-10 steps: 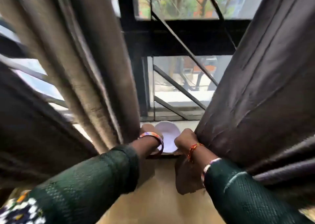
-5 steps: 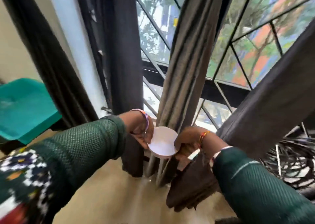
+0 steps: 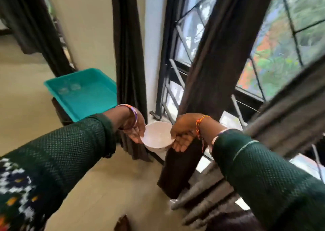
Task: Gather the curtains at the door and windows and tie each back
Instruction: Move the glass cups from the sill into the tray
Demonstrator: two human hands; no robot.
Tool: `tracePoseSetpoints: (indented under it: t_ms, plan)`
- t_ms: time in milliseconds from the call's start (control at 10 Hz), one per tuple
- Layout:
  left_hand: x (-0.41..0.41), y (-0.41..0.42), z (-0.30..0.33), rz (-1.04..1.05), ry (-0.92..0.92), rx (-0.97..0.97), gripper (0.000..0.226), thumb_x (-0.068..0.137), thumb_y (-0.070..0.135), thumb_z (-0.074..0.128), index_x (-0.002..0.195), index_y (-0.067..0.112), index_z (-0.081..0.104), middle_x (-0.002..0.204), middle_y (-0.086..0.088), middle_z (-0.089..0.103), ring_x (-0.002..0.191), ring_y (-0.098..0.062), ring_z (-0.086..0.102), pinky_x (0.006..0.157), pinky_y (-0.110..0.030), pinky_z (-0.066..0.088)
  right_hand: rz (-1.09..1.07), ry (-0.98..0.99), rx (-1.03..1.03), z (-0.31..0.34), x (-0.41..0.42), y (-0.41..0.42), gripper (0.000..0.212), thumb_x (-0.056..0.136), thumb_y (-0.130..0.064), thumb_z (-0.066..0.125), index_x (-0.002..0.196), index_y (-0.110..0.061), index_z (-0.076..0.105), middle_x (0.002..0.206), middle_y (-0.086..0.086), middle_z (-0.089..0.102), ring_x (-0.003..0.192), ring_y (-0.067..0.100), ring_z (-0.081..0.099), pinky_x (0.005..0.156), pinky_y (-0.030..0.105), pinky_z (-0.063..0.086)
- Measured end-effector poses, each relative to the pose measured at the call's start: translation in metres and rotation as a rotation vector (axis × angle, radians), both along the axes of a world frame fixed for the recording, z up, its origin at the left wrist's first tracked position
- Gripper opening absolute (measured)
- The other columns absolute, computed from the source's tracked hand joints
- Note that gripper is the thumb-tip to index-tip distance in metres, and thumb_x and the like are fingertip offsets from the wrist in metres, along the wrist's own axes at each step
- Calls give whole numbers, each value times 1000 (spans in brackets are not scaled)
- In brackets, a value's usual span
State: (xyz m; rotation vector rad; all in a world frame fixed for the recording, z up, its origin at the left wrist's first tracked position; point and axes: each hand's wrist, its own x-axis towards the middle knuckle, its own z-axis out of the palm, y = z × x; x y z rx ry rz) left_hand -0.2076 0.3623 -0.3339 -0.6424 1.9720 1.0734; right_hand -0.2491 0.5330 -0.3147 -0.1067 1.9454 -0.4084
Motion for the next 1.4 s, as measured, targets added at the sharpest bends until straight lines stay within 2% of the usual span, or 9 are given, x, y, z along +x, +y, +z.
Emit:
tracePoseSetpoints:
  t_ms: [100, 200, 300, 400, 600, 700, 900, 1100, 1400]
  plan:
    - [-10, -53, -9, 104, 4, 4, 38, 89, -9, 41, 126, -11, 45, 46, -15, 63, 38, -20, 63, 37, -27, 52, 91, 67, -52, -1, -19, -57, 33, 93, -3, 32, 71, 11, 53, 52, 11, 67, 50, 23, 64, 66, 35, 56]
    - [-22, -110, -21, 207, 36, -20, 36, 89, -8, 40, 125, -11, 45, 43, -14, 61, 34, -18, 60, 34, -25, 50, 142, 103, -97, -9, -40, -116, 24, 91, 4, 32, 80, 19, 48, 46, 16, 63, 43, 25, 62, 56, 36, 57]
    - [-31, -163, -28, 314, 99, -52, 24, 88, -10, 42, 109, -8, 53, 56, -16, 58, 28, -16, 55, 31, -23, 47, 146, 131, -141, -19, -56, -174, 29, 90, 8, 31, 111, 24, 41, 38, 17, 57, 33, 24, 58, 44, 35, 54]
    - [-37, -211, -31, 431, 211, -96, 13, 87, -11, 47, 83, -2, 56, 63, -16, 54, 26, -14, 52, 31, -23, 47, 158, 178, -241, -31, -71, -225, 27, 88, 8, 34, 109, 20, 47, 50, 18, 61, 39, 24, 58, 55, 40, 56]
    - [-56, -300, -38, 711, 316, -91, 22, 86, -9, 54, 64, -4, 52, 26, -7, 48, 20, -13, 46, 28, -24, 43, 134, 271, -338, -53, -105, -322, 15, 85, 7, 36, 85, 10, 51, 69, 23, 68, 58, 32, 67, 69, 49, 58]
    - [-78, -339, -41, 777, 403, -87, 21, 86, -5, 55, 66, 0, 55, 30, -4, 51, 25, -13, 50, 34, -23, 47, 55, 338, -378, -64, -128, -365, 9, 84, 5, 38, 81, 7, 47, 57, 20, 62, 40, 24, 60, 59, 43, 58]
    - [-146, -431, -83, 824, 419, -75, 23, 91, 4, 50, 72, 18, 50, 87, -10, 56, 63, -16, 54, 56, -25, 54, -170, 228, -458, -118, -209, -476, 21, 84, 7, 36, 101, 16, 44, 64, 27, 57, 28, 20, 54, 36, 33, 51]
    - [-211, -523, -133, 833, 334, -48, 24, 88, -1, 51, 66, 10, 55, 73, -13, 55, 55, -16, 51, 46, -22, 48, -314, 211, -397, -181, -278, -568, 36, 85, 5, 38, 120, 17, 40, 61, 23, 55, 26, 16, 53, 32, 25, 47]
    - [-284, -608, -185, 474, 297, -166, 8, 85, 3, 55, 81, 6, 62, 70, -11, 58, 62, -21, 57, 53, -24, 51, -472, 84, -353, -258, -350, -657, 40, 86, 13, 33, 125, 18, 36, 61, 22, 52, 50, 26, 55, 31, 24, 47]
